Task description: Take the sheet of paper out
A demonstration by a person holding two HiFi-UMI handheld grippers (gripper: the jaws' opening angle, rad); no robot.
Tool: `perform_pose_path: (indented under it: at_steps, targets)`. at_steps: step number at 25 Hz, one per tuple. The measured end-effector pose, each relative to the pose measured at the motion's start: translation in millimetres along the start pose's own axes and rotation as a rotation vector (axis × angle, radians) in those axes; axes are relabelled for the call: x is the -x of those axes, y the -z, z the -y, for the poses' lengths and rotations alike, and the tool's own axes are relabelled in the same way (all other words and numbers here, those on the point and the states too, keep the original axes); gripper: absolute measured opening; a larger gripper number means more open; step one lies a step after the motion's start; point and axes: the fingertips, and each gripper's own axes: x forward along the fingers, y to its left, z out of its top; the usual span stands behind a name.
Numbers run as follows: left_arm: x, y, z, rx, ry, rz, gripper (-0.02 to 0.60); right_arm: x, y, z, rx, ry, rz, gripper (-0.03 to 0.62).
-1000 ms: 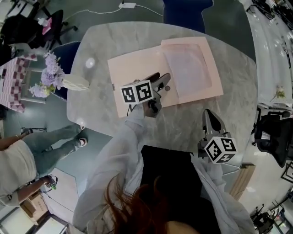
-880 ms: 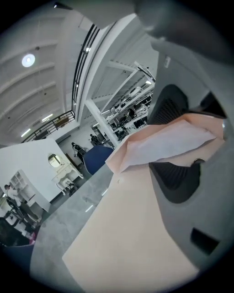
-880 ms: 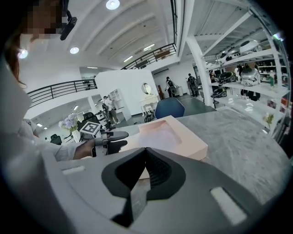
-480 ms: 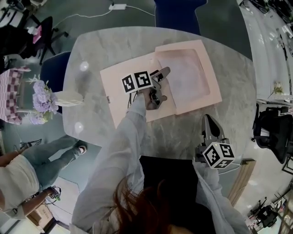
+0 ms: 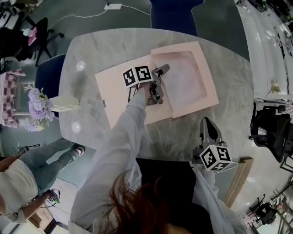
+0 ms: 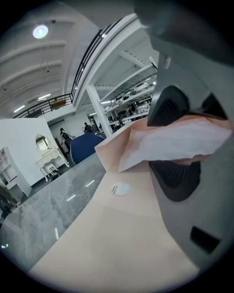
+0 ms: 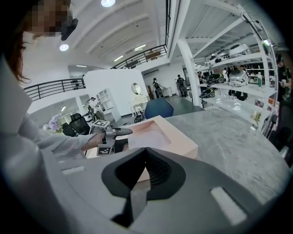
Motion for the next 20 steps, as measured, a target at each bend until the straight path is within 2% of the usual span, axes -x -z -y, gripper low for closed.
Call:
perform_pose_path:
  at_steps: [4,5,6,7,11,15,20]
  targets:
    - [-7.6,3.6,-13.5,-0.03,-0.115,-0.042,0.128,-1.6,-7.2,0.1,-0.021,-0.001,0.018,0.011]
    - [-7.6,3.8,-17.9,-0.024,-0.143,-0.051,0.097,-1.4,-10.2,0.6,-0.029,-0.001,0.029,0.011]
    - [-7.3,3.4,-22.2,-0.012,-0.166,-0.055,0.035,-1.1,-12.8,1.1,-0.037,-0.001,0.039,0.011]
    - [-7.0,3.0,-25.1,0.003,-0.178,-0.057,0.011,-1.0,-14.4,1.7,-0.041,-0.001,0.045,0.011]
    - [-5.5,4.3,-25.9,0.027,-0.165,-0.051,0.011,-0.7,-11.8,3.4,-0.049,0.0,0.036,0.011]
    - [3.8,3.3,-24.5,-0.001,-0.159,-0.029,0.009,-0.6,-9.7,-0.4,-0.05,-0.011,0.032,0.011]
    - [29.7,1.5,-20.3,0.023,-0.098,0.036,0.009,-3.5,-10.0,-9.7,-0.034,-0.035,0.028,0.011]
